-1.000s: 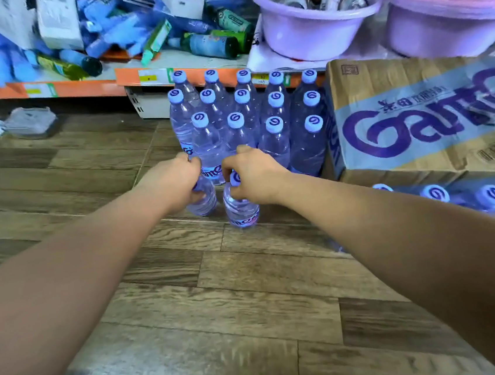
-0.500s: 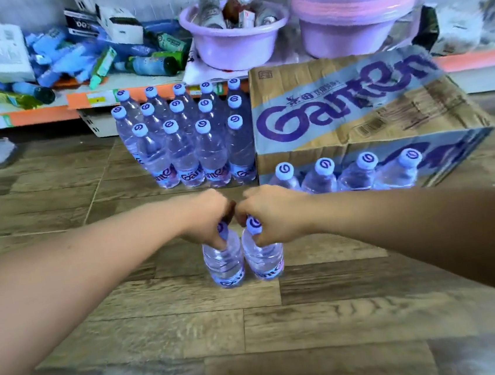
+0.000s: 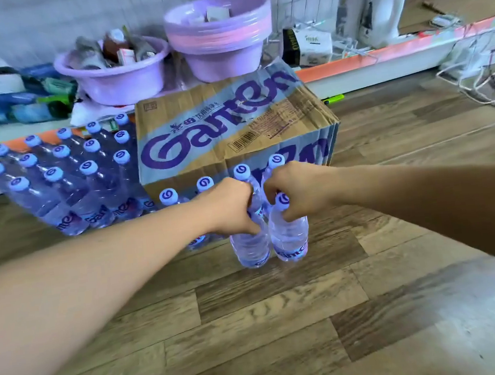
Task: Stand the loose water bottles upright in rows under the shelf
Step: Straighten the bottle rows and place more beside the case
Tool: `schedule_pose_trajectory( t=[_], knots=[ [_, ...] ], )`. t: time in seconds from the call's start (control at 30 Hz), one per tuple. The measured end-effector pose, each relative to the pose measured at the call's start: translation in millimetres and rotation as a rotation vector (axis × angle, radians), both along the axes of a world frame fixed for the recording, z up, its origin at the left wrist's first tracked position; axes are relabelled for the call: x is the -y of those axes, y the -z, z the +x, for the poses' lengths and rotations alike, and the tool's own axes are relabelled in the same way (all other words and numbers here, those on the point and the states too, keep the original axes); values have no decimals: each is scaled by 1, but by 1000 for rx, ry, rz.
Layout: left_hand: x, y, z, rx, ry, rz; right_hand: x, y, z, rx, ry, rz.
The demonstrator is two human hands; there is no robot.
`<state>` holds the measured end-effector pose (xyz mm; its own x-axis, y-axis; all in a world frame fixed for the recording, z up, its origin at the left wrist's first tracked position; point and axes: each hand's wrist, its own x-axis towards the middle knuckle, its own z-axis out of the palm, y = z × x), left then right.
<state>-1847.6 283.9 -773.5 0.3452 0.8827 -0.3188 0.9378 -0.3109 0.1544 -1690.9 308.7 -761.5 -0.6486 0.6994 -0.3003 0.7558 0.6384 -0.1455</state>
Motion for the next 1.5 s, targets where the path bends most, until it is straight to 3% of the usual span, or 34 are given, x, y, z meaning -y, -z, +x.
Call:
schedule_pose_trajectory(
  t=[0.5,1.0,1.2,1.5],
  knots=[
    [-78,18,117,212,-167,124,-80,12,124,-78,303,98],
    [-122,39,140,90,-262,221,-122,40,127,-159,354,103],
    [-124,47,133,66,-209,204,-125,55,125,-207,404,132],
    [-127,42,123,-25,112,191,-121,53,128,-216,379,135]
  ],
)
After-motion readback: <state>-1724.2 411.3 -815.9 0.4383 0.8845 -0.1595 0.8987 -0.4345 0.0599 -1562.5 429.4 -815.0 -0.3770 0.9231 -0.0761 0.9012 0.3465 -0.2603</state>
